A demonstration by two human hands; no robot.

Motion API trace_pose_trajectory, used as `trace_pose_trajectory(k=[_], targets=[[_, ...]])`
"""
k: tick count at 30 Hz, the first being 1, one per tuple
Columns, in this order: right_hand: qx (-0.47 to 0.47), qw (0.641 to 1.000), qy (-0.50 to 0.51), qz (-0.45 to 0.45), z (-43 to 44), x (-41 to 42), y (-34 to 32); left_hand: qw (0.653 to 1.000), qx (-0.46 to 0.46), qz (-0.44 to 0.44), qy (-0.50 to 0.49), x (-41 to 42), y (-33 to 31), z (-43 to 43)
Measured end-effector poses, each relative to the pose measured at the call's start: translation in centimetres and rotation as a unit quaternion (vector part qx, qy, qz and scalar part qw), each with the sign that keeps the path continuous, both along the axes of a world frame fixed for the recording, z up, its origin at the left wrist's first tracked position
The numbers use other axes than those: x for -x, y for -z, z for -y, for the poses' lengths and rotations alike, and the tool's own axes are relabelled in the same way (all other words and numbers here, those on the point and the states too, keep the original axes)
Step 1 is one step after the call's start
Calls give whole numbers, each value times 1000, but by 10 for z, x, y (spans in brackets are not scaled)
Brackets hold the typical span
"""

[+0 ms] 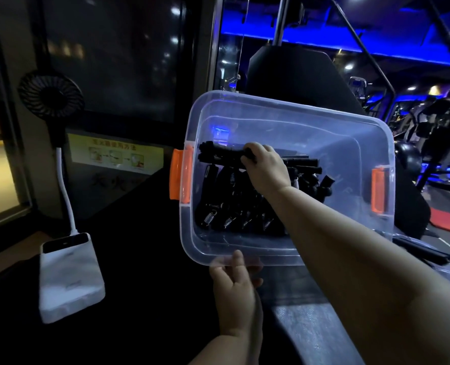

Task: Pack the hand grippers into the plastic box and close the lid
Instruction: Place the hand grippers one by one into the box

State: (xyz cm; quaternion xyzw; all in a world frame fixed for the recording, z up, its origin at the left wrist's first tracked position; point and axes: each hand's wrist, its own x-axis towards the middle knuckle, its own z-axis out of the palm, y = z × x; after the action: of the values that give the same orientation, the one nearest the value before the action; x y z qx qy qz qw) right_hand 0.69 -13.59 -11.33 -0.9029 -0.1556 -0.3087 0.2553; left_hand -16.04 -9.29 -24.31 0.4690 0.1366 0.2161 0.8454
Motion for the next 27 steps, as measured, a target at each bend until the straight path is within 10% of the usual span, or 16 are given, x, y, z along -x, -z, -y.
trace_pose_trajectory(k=[27], targets=[[-42,999,14,7,40,29,11,999,-41,-11,-21,-1,0,1]])
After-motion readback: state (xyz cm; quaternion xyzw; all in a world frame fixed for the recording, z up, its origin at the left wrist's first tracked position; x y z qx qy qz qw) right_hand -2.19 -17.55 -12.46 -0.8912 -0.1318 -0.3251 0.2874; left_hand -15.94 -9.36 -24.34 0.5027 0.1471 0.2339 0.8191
